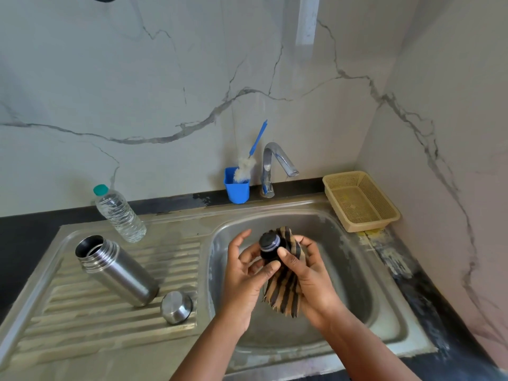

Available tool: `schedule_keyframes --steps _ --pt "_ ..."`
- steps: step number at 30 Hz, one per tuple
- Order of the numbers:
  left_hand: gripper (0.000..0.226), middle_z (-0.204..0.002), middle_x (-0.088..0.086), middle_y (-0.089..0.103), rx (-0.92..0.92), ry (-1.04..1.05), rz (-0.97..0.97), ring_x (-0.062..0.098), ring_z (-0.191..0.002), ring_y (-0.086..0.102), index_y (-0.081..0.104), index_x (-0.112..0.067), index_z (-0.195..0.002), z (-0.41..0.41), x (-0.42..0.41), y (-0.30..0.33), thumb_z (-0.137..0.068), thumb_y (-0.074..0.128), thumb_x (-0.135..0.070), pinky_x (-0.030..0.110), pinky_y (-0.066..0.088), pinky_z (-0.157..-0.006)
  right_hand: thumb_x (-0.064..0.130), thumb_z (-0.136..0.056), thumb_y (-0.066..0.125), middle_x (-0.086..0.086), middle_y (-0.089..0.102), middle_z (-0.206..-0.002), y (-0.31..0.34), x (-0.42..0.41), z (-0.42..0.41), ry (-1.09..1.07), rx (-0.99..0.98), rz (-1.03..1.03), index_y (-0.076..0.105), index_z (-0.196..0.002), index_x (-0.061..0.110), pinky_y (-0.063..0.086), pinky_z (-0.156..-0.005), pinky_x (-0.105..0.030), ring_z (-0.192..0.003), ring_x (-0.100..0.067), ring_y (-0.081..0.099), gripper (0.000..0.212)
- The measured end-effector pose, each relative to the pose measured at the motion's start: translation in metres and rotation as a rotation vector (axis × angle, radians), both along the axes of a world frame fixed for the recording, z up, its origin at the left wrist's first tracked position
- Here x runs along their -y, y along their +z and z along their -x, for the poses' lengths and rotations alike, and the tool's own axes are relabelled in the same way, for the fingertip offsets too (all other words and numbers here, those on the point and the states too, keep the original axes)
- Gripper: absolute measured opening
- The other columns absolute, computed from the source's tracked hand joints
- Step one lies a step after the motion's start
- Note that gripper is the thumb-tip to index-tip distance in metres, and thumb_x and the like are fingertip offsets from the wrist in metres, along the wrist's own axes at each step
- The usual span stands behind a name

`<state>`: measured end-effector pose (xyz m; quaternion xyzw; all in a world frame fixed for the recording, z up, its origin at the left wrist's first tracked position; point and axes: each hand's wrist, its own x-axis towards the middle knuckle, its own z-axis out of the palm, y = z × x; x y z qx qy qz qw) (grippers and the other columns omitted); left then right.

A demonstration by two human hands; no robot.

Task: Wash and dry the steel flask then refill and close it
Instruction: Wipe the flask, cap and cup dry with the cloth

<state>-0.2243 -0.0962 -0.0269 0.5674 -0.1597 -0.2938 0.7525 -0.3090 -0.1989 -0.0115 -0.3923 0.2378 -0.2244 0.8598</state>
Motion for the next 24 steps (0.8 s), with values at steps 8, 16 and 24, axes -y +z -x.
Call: schedule_keyframes --steps 8,16,24 --pt "0.080 -0.120 0.000 0.069 0.351 0.004 -0.243 0.011 -0.120 0.061 0.035 -0.033 -0.135 -0.012 -0.007 -0.028 -0.076 0.083 -0.007 0.032 0.044 -0.110 0.003 -0.077 0.078 -0.028 0.069 -0.109 -0.012 0.003 0.001 -0.004 -0.279 -0.129 0.056 -0.119 -0.001 0.059 -0.077 -0.044 -0.095 -0.041 0.069 0.048" --pt "0.074 -0.113 0.002 0.071 0.408 -0.023 -0.266 0.013 -0.112 0.065 0.038 -0.030 -0.130 -0.006 -0.005 -0.031 -0.076 0.083 -0.006 0.030 0.049 -0.102 0.009 -0.083 0.069 -0.028 0.062 -0.126 -0.028 -0.005 0.005 -0.004 -0.084 -0.226 0.052 -0.129 0.002 0.053 -0.094 -0.049 -0.117 -0.042 0.061 0.050" --pt "0.078 -0.121 -0.008 0.060 0.632 -0.044 -0.343 0.005 -0.119 0.059 0.038 -0.039 -0.125 -0.014 -0.005 -0.027 -0.075 0.083 -0.001 0.022 0.045 -0.103 0.000 -0.076 0.076 -0.021 0.072 -0.089 -0.023 -0.001 0.006 -0.096 -0.288 -0.109 0.057 -0.110 -0.001 0.059 -0.062 -0.038 -0.072 -0.033 0.071 0.038"
